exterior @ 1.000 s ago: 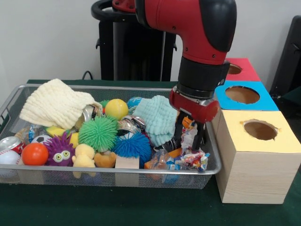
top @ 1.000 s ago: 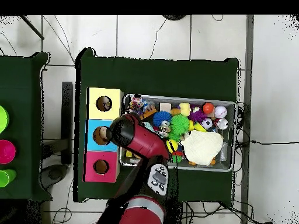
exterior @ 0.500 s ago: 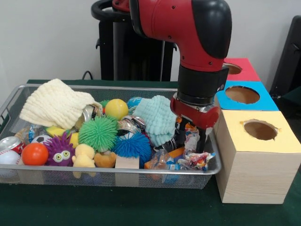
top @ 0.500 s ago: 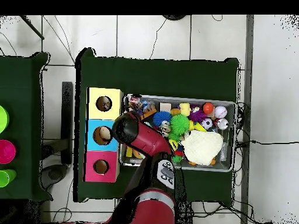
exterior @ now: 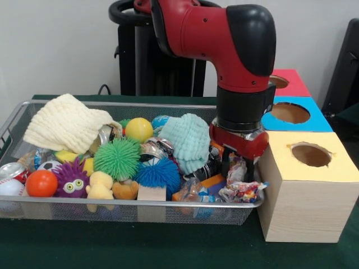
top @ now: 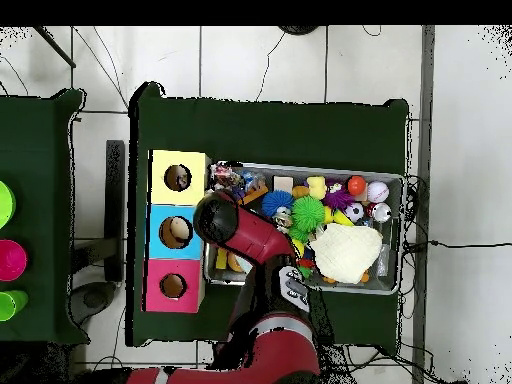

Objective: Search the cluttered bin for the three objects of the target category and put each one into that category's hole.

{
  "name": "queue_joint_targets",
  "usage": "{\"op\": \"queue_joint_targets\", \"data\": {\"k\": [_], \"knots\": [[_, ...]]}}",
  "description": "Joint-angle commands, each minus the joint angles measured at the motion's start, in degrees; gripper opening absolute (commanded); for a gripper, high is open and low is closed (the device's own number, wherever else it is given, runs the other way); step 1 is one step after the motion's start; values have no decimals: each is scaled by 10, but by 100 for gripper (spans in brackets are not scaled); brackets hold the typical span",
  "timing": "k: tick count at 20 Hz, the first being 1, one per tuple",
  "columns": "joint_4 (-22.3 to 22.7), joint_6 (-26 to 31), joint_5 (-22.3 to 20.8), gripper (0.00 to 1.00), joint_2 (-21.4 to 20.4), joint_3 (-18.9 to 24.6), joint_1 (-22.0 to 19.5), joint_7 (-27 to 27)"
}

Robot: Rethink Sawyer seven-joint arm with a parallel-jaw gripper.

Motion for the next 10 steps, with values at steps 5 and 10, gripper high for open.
{"op": "queue_joint_targets", "data": {"k": [5,10], "knots": [[-36,-58,-53,100,34,84,-31,46],[-54,-64,-83,0,38,68,-21,31]]}}
